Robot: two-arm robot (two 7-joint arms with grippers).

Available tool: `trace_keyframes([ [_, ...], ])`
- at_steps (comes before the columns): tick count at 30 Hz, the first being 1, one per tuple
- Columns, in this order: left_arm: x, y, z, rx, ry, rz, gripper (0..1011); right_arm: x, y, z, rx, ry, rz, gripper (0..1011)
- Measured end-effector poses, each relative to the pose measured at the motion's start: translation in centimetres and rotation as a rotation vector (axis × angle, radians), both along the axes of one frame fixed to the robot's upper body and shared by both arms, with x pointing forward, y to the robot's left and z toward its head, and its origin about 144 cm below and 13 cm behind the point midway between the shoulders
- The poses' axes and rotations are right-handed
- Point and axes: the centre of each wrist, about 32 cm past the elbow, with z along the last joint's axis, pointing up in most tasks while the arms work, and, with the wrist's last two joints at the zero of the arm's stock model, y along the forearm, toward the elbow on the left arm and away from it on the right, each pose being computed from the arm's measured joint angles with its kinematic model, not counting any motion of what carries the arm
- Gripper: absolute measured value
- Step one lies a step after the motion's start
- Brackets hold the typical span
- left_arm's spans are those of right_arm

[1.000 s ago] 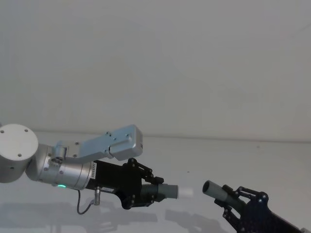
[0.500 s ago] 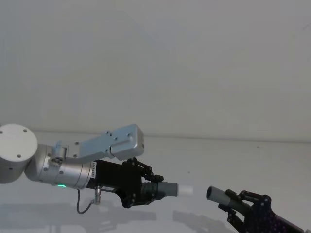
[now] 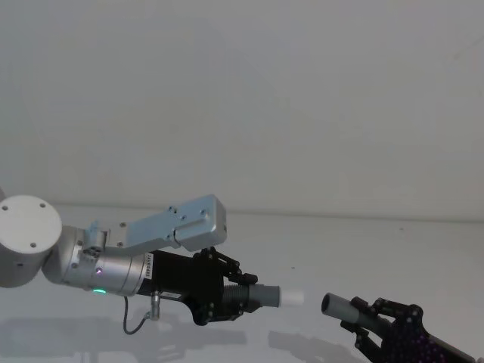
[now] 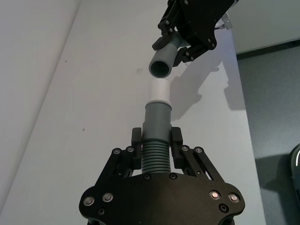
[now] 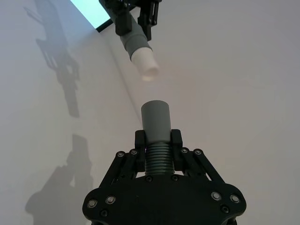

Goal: Use both hands to pick up one end of the pipe from the table, align the ends, and insert them.

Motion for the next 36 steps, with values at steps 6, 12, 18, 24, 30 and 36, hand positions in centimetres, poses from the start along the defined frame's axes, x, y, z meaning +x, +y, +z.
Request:
trace_keyframes([
  [6,0.2,-0.3,-0.2,-0.007,0.003,-0.009,327,-0.1,0.1,0.3,0.002,-0.005,0.008,290],
  [12,0.5,-0.5,-0.4,-0.012,0.005,-0.019,327,-0.2,0.2,0.5,0.008,-0.006,0.013,291],
  [18,0.6,-0.7,-0.5,-0.014,0.005,-0.024,327,-0.3,0.2,0.6,0.008,-0.005,0.021,290],
  [24,0.8,-0.8,-0.6,-0.013,0.006,-0.029,327,-0.4,0.2,0.6,0.007,-0.004,0.028,291],
  [30,1.0,-0.9,-0.6,-0.011,0.007,-0.033,327,-0.5,0.2,0.7,0.006,-0.002,0.035,290],
  [36,1.3,-1.0,-0.6,-0.011,0.008,-0.037,327,-0.6,0.3,0.7,0.005,0.001,0.040,291],
])
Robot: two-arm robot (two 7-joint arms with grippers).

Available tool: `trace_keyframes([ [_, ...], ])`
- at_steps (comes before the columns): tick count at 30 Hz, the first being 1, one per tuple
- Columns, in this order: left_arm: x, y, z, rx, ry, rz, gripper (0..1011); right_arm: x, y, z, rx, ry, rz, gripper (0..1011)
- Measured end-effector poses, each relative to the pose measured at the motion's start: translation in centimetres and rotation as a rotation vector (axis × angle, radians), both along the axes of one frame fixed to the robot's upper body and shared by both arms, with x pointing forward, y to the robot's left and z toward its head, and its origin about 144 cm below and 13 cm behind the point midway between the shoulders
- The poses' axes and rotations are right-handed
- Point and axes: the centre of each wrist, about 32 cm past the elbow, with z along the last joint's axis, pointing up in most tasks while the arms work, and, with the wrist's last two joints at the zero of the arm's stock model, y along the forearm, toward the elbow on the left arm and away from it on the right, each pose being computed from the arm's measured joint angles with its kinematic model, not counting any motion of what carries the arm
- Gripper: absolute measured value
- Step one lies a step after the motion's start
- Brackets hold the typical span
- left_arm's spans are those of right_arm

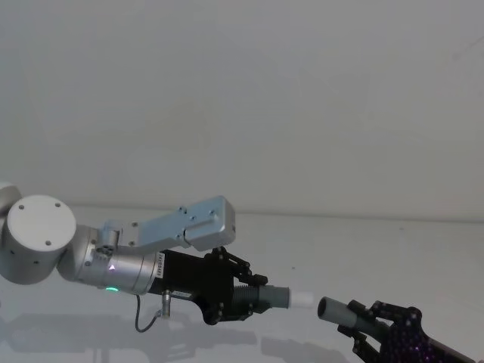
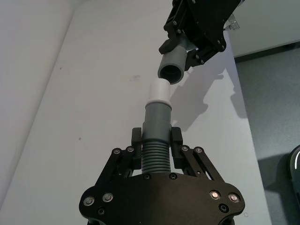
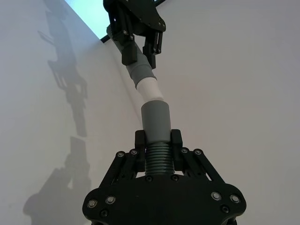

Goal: Use both hands to pick up one end of the pipe from the table, align the ends, and insert them.

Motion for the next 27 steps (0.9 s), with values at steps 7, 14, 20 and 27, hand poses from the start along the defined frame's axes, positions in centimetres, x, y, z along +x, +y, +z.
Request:
trace_keyframes([
  [7,0.21,-0.06,-0.04,-0.001,0.000,-0.006,327,-0.11,0.14,-0.02,0.000,0.008,-0.005,291],
  [14,0.34,-0.15,-0.04,-0.003,0.000,-0.012,327,-0.15,0.32,0.02,0.001,0.013,-0.014,290],
  [20,0.42,-0.26,-0.04,-0.004,0.001,-0.018,327,-0.16,0.48,0.03,0.001,0.016,-0.021,290],
  [27,0.46,-0.39,-0.02,-0.004,0.002,-0.022,327,-0.13,0.62,0.06,0.003,0.019,-0.029,291],
])
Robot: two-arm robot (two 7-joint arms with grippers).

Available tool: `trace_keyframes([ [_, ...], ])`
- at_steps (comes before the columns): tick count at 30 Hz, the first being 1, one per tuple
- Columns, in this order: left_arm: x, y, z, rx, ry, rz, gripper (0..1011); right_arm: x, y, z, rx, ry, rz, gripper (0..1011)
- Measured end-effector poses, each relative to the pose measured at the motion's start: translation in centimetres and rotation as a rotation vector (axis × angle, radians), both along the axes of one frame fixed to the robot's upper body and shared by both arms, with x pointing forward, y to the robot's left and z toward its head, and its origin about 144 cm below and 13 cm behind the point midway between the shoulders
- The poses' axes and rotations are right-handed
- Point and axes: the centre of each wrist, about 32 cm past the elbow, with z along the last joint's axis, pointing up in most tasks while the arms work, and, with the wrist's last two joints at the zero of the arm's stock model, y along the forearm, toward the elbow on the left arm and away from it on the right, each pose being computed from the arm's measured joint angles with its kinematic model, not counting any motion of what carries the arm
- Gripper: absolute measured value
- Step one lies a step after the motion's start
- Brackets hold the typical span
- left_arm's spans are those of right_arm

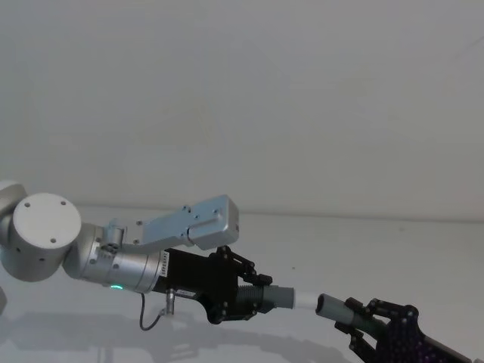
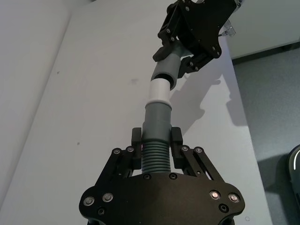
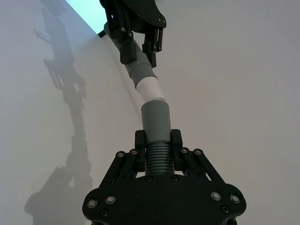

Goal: Use both hands to pick up one end of the pipe from the table, align the ends, and insert them.

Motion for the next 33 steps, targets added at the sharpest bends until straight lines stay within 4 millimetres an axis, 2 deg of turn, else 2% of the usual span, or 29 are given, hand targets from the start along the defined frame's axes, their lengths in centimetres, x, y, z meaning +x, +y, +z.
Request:
trace_keyframes([
  [33,0.47,-0.89,0.60,0.048,0.003,-0.001,327,0.24,-0.37,0.14,0.006,-0.037,0.032,290],
])
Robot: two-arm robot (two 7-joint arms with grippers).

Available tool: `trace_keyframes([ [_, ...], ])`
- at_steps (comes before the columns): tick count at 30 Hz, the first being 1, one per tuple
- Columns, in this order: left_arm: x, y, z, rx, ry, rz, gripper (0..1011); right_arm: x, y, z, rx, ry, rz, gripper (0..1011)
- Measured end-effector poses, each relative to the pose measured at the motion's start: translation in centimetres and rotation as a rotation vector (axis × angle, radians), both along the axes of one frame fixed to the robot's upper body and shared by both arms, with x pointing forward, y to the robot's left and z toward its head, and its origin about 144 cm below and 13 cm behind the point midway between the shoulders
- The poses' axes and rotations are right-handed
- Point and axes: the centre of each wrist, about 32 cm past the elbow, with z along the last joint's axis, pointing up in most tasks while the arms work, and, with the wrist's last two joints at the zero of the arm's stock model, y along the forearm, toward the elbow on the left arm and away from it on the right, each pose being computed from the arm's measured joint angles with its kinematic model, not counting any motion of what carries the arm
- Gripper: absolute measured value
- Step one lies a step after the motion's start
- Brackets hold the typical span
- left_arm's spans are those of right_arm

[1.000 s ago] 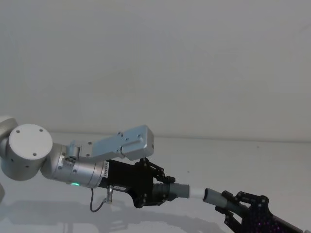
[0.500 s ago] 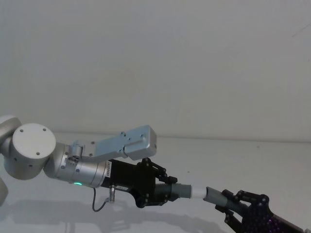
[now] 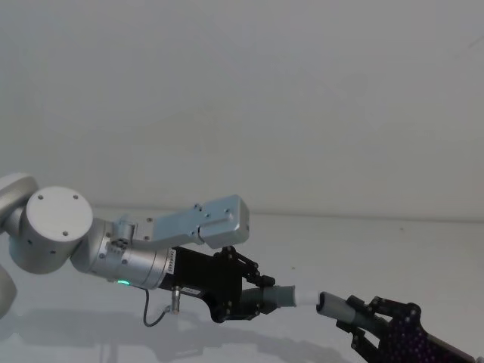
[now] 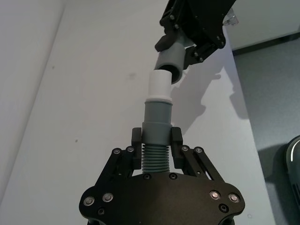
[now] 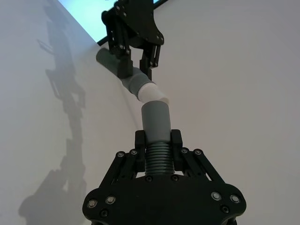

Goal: Use both hands to pick up one end of the pipe from the table, align the ends, and insert them.

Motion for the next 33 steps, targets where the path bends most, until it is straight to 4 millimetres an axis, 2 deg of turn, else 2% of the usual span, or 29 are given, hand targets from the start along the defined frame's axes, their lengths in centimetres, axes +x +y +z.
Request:
trace_keyframes([
  [33,-0.3,-1.1,2.4,0.072,-0.035,-0.020,327,-0.1,-0.5,-0.3,-0.034,0.000,-0.003,291],
])
